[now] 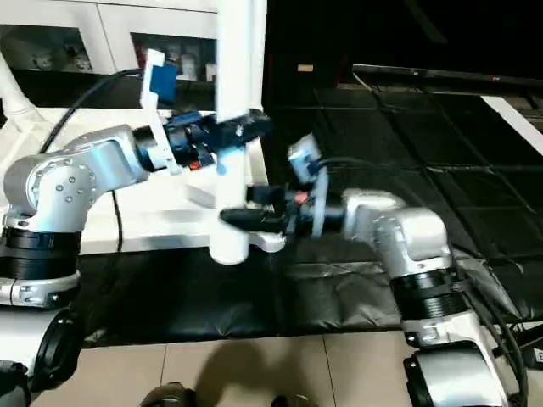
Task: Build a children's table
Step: Pick table leg
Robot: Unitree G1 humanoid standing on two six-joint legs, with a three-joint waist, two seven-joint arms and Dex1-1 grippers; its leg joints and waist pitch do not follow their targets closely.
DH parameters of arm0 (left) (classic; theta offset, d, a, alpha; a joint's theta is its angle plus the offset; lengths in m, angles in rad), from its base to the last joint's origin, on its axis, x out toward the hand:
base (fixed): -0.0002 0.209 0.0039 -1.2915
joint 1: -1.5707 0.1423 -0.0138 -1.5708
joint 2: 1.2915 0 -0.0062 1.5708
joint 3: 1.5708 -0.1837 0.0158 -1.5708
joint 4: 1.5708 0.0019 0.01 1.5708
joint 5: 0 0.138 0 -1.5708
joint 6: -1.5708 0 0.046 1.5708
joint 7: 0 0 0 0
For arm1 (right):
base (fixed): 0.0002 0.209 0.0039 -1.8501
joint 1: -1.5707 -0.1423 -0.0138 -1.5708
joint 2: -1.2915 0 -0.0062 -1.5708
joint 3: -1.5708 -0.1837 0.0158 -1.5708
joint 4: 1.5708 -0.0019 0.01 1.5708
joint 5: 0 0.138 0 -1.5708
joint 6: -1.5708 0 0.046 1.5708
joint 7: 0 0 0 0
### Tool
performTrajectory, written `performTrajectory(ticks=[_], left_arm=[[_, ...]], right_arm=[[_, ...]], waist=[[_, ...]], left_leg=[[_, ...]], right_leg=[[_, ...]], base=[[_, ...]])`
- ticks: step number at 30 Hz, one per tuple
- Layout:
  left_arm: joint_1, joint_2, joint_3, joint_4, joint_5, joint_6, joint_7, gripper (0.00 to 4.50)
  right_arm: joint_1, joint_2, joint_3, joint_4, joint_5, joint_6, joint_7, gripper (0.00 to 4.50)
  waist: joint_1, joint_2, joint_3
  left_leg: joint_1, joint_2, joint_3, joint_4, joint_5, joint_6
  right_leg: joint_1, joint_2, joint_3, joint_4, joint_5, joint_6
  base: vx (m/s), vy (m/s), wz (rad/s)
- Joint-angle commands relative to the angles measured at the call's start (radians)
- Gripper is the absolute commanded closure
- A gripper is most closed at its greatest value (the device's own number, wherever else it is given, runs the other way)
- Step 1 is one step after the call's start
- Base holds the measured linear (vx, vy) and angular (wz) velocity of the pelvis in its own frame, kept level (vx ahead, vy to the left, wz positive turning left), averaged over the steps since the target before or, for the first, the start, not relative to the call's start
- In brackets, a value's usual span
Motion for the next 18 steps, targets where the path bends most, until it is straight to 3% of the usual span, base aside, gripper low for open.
performTrajectory(ticks=[1,18], left_arm=[[-0.033,-0.002,-0.02,-0.035,-0.022,0.014,-0.022,2.68],[-0.055,-0.029,-0.045,-0.036,-0.037,0.007,-0.058,2.68]], right_arm=[[-0.023,-0.007,0.001,0.005,-0.004,0.005,0.017,0.63],[-0.009,-0.004,0.054,0.01,-0.011,-0.007,0.092,2.1]], waist=[[0.004,0.005,-0.107],[0.005,0.006,-0.108]], left_leg=[[0.017,0.064,-0.026,-0.071,-0.118,-0.015],[0.016,0.063,-0.027,-0.071,-0.12,-0.016]], right_leg=[[0.066,-0.1,0.07,-0.071,-0.275,-0.164],[0.067,-0.098,0.07,-0.072,-0.278,-0.153]], base=[[0.0,0.0,0.0],[0.0,0.0,0.0]])
